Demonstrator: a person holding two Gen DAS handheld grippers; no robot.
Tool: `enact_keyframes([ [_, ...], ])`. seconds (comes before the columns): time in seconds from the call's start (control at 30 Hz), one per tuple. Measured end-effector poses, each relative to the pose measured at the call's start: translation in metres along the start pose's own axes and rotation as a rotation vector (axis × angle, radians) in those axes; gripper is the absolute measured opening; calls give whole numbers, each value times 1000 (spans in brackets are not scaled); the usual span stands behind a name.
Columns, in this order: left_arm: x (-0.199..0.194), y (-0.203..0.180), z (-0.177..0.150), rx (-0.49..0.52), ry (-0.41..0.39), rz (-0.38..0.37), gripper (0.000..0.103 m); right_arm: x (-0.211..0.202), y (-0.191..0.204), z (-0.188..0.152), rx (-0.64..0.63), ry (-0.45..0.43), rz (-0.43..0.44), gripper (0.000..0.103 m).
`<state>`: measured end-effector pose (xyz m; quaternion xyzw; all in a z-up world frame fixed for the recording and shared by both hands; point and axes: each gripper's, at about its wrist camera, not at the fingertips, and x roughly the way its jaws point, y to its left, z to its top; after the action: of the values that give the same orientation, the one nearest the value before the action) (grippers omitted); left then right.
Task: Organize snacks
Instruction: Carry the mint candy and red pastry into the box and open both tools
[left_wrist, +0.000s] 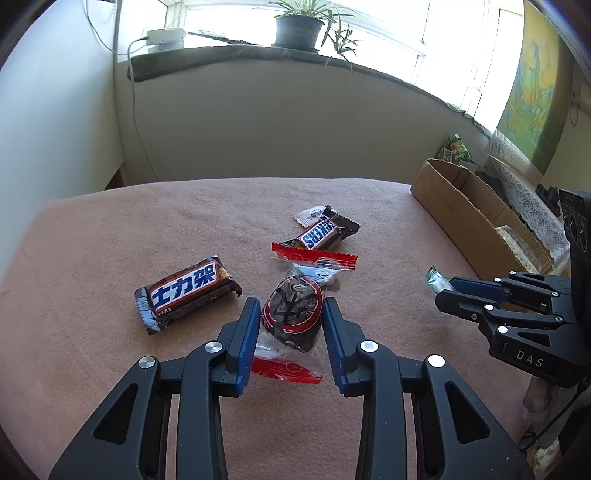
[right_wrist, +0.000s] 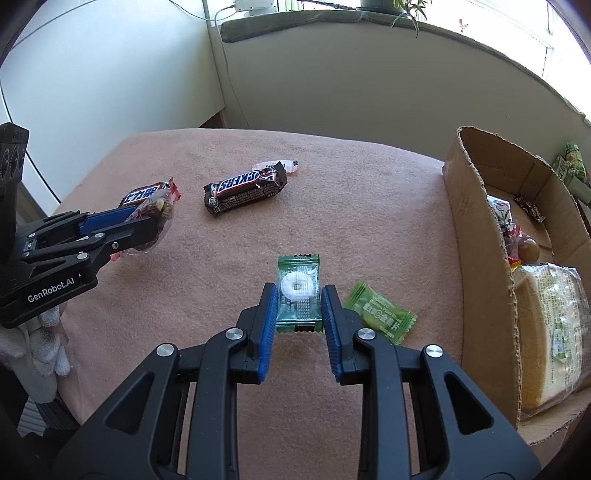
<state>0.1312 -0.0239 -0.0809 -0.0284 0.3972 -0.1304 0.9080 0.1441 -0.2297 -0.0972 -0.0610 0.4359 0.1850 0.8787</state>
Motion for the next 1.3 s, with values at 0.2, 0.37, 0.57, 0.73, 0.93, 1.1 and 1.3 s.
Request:
enact_keyframes([
  [0.2, -18, -18, 6, 14, -39, -30, 33, -29, -3, 0, 11, -55, 1, 25],
  [0.37, -22, -41, 13, 32, -61, -75, 33, -54, -12, -1, 31, -105, -8, 25],
  [0.57, -22, -70, 22, 57, -79, -126, 33, -81, -34, -3, 57, -150, -44, 25],
  [0.73, -18, -95, 30, 81, -85, -158, 33, -96, -60, -6, 90, -172, -86, 25],
  [0.93, -10, -123, 43, 106, -94, -193, 33, -109, -92, -6, 124, -189, -142, 25],
  [1.1, 1, -146, 56, 134, -100, -210, 33, -113, -118, -3, 144, -195, -178, 25],
  [1.3, 18, -163, 71, 153, -100, -217, 33, -114, -143, 3, 159, -197, -211, 25],
])
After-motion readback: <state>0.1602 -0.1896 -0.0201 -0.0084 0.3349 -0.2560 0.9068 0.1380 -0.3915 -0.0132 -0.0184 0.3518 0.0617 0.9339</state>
